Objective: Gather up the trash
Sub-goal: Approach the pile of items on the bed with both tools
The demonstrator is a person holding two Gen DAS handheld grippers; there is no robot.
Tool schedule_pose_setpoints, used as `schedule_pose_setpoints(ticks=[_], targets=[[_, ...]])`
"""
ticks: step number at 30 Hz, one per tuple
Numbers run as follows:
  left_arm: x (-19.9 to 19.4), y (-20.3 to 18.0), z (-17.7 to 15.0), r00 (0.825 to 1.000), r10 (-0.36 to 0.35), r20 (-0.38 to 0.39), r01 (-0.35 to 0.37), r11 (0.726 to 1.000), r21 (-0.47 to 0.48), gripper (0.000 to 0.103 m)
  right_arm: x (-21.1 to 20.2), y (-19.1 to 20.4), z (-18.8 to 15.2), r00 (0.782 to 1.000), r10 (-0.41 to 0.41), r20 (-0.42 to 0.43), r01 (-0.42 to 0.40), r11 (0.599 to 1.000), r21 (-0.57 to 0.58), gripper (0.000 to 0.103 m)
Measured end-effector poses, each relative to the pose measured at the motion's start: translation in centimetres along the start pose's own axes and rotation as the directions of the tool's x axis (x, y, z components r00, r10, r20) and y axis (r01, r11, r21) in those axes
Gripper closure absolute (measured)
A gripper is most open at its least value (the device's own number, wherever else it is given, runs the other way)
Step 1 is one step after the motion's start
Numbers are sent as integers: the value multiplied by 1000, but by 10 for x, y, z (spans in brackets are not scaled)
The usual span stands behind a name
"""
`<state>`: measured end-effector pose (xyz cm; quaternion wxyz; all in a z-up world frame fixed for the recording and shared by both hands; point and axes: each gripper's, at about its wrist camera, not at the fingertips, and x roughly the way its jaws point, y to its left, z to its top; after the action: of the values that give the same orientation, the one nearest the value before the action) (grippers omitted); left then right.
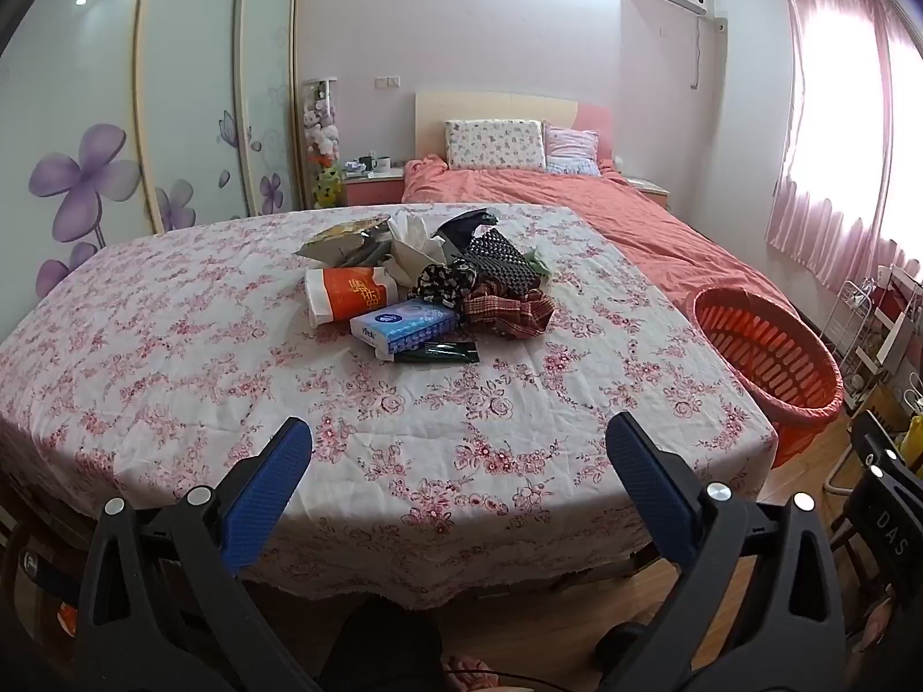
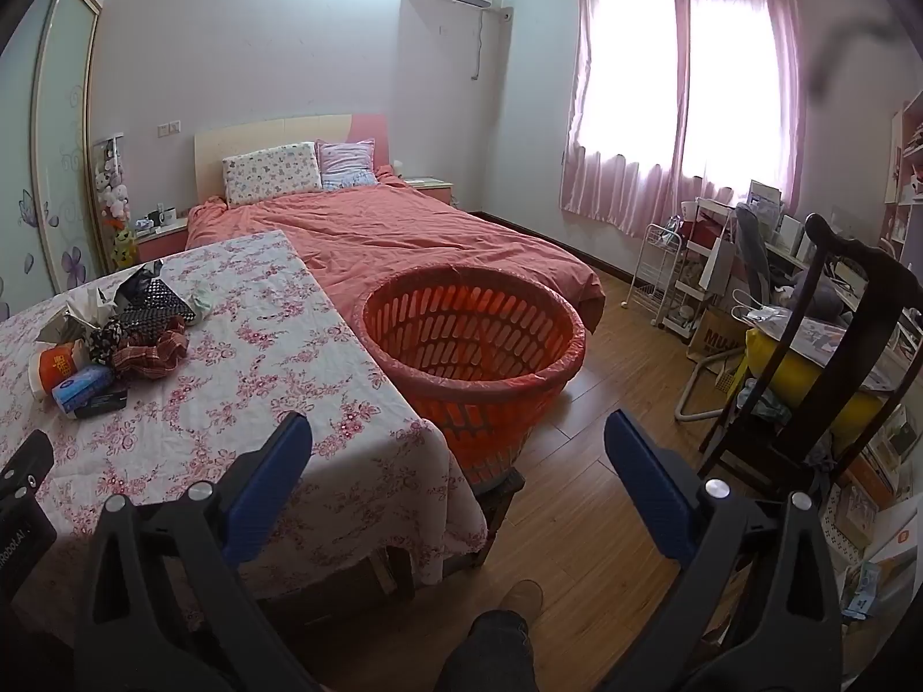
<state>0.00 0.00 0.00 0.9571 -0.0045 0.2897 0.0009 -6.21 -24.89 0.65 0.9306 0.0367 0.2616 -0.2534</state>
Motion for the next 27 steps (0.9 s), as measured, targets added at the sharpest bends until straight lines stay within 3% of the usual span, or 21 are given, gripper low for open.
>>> schedule_pose_setpoints(ticks=[20,27], targets=[[4,-2,-1,1000,-5,-14,5,1000,1,2,2,-1,1,1000,6,-2,-6,1000,0,4],[13,6,1,1000,18,-24,-18,1000,-9,2,12,17,2,997,75,-14,-75,997,-26,4]])
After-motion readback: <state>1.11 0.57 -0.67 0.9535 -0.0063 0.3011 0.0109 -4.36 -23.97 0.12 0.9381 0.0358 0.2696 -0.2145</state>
